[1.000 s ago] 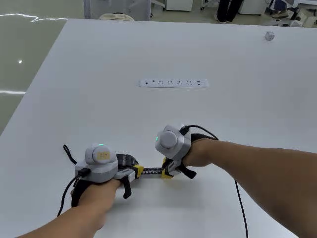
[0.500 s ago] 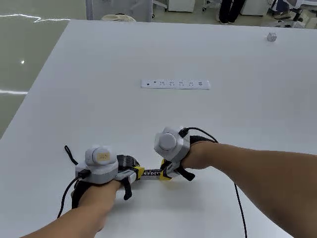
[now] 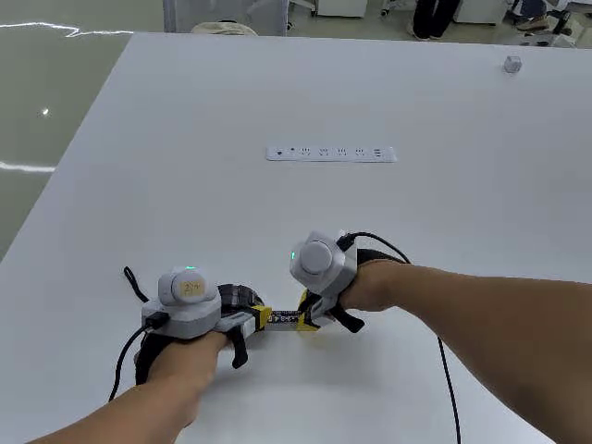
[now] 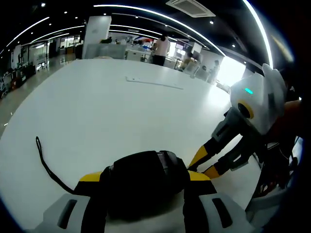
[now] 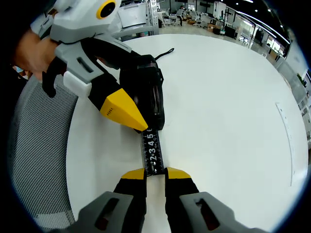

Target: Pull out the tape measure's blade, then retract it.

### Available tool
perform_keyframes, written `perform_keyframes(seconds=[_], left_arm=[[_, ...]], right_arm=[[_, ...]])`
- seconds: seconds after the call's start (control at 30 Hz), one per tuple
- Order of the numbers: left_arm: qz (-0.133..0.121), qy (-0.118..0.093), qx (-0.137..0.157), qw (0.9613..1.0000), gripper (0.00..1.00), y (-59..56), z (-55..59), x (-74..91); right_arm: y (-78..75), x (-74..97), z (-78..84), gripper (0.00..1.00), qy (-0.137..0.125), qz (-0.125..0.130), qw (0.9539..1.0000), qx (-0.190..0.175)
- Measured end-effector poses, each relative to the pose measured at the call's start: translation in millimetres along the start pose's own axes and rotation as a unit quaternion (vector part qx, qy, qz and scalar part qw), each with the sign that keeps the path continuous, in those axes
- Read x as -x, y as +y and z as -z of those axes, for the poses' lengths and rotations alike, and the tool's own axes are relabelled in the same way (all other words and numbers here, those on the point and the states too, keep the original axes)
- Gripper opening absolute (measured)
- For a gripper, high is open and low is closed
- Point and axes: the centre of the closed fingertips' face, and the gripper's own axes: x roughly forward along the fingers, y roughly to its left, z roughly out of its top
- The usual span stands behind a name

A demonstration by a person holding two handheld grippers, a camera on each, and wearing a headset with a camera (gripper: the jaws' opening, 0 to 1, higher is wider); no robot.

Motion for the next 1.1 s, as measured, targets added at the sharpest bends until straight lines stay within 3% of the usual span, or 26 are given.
perform_keyframes(seconds=[1.1], left_arm=[[0.014,-0.004,0.002,0.9999,0.6,0.6,-1.0,1.2]], right_arm=[[7.7,-14.9,-34.0,0.13,-0.02,-0.005,0.9997,0.01]])
